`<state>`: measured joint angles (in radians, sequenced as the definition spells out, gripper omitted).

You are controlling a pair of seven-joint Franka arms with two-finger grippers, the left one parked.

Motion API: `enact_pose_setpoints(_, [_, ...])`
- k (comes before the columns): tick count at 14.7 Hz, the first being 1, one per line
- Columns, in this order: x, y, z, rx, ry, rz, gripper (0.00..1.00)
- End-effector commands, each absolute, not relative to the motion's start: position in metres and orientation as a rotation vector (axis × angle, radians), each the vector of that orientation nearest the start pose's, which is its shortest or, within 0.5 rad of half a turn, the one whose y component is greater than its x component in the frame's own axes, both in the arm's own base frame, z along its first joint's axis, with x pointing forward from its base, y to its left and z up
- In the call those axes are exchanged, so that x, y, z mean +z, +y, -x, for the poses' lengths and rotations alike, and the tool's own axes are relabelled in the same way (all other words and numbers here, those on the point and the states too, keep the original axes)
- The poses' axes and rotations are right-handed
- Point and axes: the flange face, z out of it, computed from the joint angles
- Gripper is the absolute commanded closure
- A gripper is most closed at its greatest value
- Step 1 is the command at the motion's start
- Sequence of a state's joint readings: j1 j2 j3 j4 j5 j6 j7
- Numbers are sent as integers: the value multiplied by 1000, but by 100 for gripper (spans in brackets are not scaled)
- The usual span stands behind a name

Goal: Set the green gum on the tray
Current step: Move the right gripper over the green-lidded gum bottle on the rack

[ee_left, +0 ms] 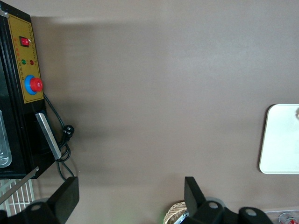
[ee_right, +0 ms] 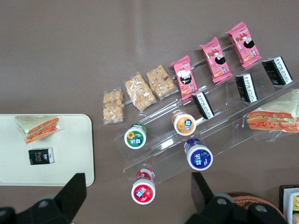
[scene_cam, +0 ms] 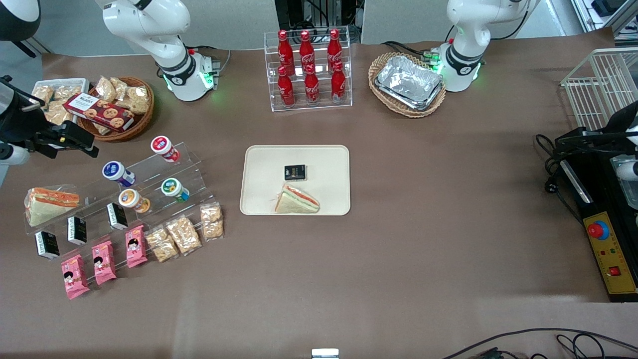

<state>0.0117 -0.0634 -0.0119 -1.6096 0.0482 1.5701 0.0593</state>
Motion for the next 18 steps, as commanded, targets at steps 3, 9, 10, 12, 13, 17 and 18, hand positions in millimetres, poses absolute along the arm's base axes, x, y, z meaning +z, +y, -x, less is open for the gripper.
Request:
enact_pose_setpoints(3, [644,2,-537,-17,106,3088,0])
enact_pose_setpoints(9, [612,8,-533,93,86,3102,0])
enact_pose_setpoints(10, [610,8,-535,71,87,3107,0])
enact_pose_setpoints(12, [589,12,-536,66,75,3114,0])
enact_pose_setpoints(13, [580,13,-534,52,76,3115,0])
enact_pose_setpoints(17, [540,26,-528,0,44,3139,0])
enact_pose_setpoints(18, [528,29,-524,-2,45,3142,0])
